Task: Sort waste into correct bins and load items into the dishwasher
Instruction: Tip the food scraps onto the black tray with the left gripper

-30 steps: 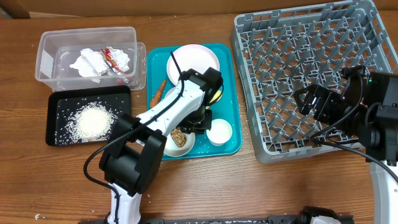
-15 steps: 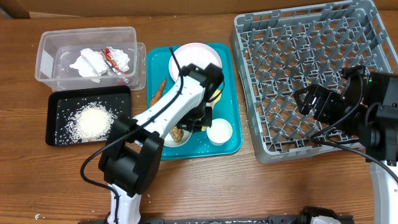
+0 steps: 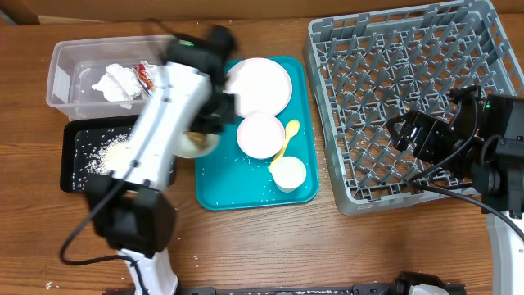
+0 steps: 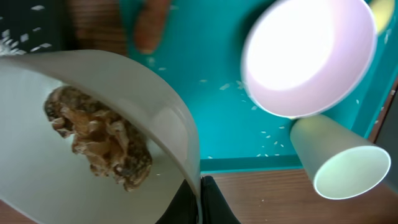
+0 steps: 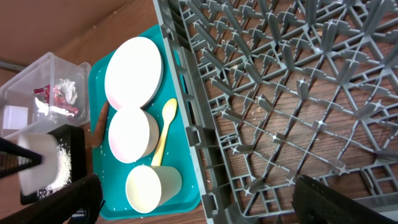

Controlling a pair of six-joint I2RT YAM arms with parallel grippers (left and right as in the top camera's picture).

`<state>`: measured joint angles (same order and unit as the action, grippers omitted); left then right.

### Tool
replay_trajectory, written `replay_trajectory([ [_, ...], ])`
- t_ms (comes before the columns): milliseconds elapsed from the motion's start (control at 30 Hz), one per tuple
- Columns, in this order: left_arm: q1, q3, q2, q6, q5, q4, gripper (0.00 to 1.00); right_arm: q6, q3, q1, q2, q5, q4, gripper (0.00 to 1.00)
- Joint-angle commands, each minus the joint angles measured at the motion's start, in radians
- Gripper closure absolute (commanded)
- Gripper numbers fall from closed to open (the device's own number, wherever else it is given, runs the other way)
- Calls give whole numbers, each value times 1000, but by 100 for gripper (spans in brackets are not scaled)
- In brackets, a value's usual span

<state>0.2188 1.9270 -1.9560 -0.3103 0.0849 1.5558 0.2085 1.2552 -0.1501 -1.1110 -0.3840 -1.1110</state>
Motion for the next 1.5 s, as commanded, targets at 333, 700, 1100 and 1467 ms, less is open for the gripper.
replay_trajectory([
  [333,-759,-314,26,949,1118,-90,96,-7,21,-2,2,8,2,0],
  [700,-1102,-555,-37,1008,1411,-87,96,1,21,-2,2,8,6,0],
  [1100,-1093,-563,-37,555,1495,-272,96,1,21,-2,2,8,2,0],
  [1467,-713,-159,69,686,988,-68,96,1,21,-2,2,8,2,0],
])
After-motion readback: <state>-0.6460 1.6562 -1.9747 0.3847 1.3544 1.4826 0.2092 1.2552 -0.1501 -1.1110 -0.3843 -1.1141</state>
